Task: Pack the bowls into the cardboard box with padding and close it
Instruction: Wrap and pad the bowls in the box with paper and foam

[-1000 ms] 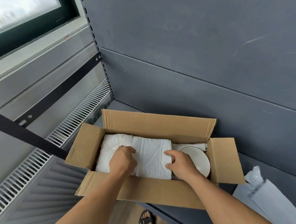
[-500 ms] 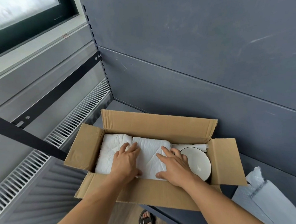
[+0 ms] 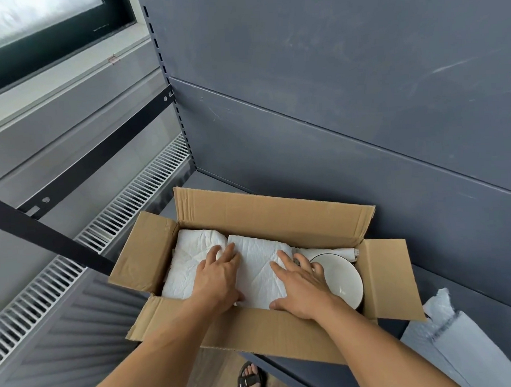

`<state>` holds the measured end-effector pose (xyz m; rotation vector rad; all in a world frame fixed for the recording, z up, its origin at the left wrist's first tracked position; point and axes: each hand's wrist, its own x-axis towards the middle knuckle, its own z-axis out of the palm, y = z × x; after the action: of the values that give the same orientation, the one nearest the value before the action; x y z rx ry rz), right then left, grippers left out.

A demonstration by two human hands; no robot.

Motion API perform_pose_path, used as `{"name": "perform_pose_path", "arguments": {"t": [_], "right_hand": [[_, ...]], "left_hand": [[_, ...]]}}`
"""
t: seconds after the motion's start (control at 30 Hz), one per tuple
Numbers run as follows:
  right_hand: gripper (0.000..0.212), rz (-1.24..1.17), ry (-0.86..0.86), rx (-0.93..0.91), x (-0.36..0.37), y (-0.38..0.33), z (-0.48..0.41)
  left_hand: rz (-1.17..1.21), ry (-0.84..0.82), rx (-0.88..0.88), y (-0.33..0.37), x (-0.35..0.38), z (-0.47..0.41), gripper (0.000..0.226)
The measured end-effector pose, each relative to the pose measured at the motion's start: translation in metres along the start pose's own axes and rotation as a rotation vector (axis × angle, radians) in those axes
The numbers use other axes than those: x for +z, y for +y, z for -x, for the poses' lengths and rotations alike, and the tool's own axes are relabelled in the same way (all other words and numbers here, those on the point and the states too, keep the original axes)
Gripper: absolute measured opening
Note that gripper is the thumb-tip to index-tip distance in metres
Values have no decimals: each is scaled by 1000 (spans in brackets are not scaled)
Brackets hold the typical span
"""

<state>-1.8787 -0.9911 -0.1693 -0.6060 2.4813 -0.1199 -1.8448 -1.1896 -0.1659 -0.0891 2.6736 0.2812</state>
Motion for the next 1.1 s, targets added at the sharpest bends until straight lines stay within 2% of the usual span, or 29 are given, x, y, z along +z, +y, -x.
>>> {"name": "perform_pose_path", "arguments": {"t": [0.27, 0.47, 0.63, 0.83, 1.0, 1.1], "right_hand": [[84, -108, 72, -2, -1, 6, 12], [58, -204, 214, 21, -2, 21, 36], [43, -214, 324, 40, -5, 42, 65], [35, -281, 438, 161, -2, 81, 113], [22, -322, 499, 259, 11, 127, 160], [21, -362, 512, 365, 28, 162, 187]], "left_hand": [[-15, 43, -41, 11, 1, 9, 80], [108, 155, -38, 33, 1, 27, 56], [217, 233, 4, 66, 2, 38, 46], [255, 181, 73, 134, 7, 48, 27], [210, 125, 201, 201, 19, 58, 28], [167, 84, 279, 241, 29, 64, 24]]}}
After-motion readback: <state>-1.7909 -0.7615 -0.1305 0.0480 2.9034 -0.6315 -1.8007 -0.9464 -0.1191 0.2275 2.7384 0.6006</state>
